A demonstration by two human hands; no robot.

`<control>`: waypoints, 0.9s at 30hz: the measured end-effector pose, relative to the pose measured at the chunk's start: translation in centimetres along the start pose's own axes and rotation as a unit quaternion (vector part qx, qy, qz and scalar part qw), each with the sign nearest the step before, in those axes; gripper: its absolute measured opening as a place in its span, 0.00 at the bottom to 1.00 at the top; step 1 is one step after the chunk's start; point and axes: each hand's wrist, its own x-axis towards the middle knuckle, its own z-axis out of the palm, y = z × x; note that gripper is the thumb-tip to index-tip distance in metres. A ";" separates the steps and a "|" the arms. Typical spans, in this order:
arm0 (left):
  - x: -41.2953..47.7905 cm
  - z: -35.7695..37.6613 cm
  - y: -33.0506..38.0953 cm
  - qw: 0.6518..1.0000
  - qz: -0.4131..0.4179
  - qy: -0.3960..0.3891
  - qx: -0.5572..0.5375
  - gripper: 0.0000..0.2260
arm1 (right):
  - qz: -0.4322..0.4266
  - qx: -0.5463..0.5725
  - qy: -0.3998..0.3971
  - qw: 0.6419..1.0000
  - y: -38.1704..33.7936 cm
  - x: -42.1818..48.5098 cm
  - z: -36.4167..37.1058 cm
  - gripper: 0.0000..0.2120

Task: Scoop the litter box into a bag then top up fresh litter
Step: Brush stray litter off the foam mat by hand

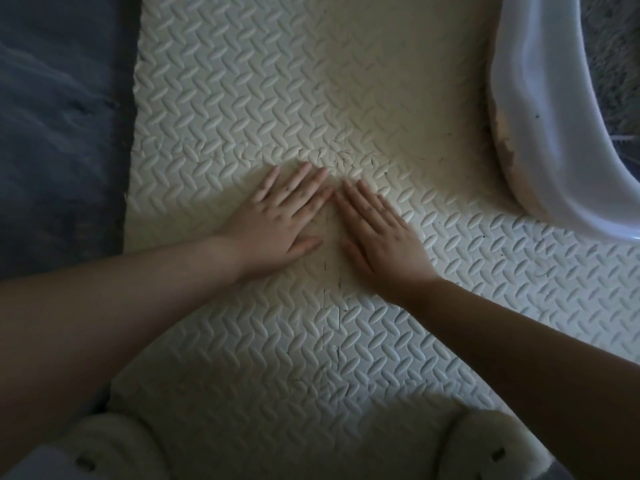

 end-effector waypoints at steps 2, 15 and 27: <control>0.1 0.0 0.2 1.000 0.002 0.002 0.003 0.32 | 0.058 0.007 0.049 0.997 0.9 -0.7 -0.2 0.28; 3.1 -0.2 2.1 1.000 0.005 -0.009 -0.010 0.32 | 0.198 -0.051 -0.005 0.979 4.1 0.0 -0.6 0.35; -2.1 -1.1 -5.9 0.975 -0.209 0.036 -0.061 0.33 | 0.233 -0.020 0.036 0.972 4.6 0.1 -1.3 0.34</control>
